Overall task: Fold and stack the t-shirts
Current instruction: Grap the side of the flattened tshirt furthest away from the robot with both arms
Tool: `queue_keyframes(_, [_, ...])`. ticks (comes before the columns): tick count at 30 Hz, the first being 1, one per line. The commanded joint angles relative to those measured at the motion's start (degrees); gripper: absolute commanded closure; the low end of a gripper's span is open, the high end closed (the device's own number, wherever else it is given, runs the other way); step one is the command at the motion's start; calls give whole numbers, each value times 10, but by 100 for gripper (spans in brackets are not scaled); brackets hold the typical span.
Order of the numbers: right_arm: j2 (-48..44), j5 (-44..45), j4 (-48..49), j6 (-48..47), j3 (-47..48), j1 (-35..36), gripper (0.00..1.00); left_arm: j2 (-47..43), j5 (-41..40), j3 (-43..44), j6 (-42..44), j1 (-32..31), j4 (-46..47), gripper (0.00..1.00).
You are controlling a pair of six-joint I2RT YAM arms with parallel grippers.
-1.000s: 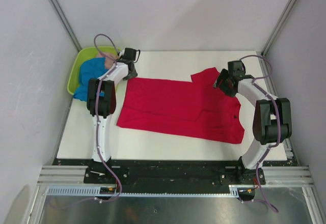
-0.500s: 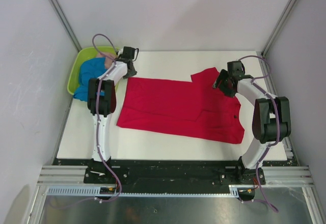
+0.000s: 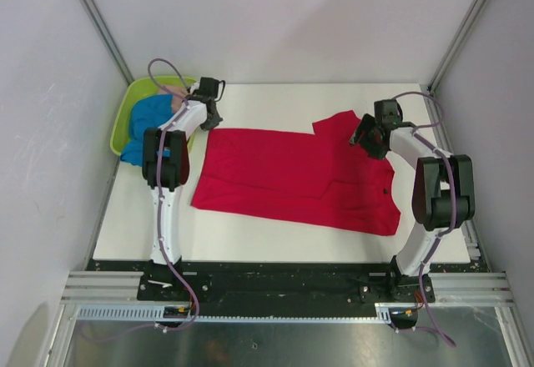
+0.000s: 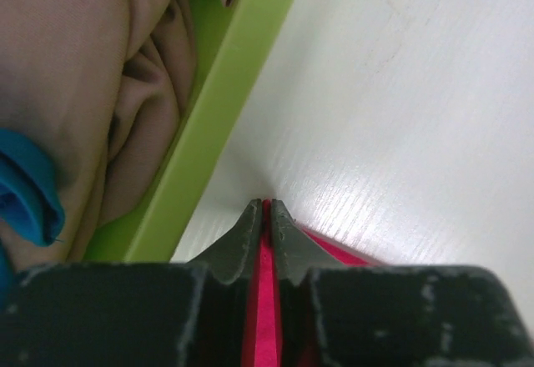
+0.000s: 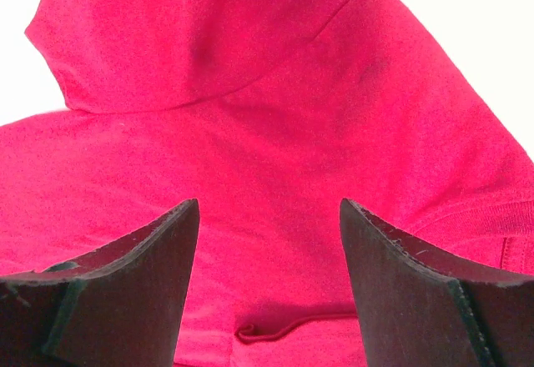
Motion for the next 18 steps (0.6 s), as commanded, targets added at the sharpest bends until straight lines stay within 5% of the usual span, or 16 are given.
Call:
queue_keyframes(1, [14, -5, 21, -12, 37, -2, 28, 4, 6, 32, -5, 7, -1, 94])
queue_keyframes(9, [64, 46, 65, -37, 88, -3, 28, 9, 14, 43, 19, 3, 1, 100])
queue_keyframes(18, [198, 99, 39, -72, 248, -16, 34, 12, 23, 45, 27, 2, 1, 100])
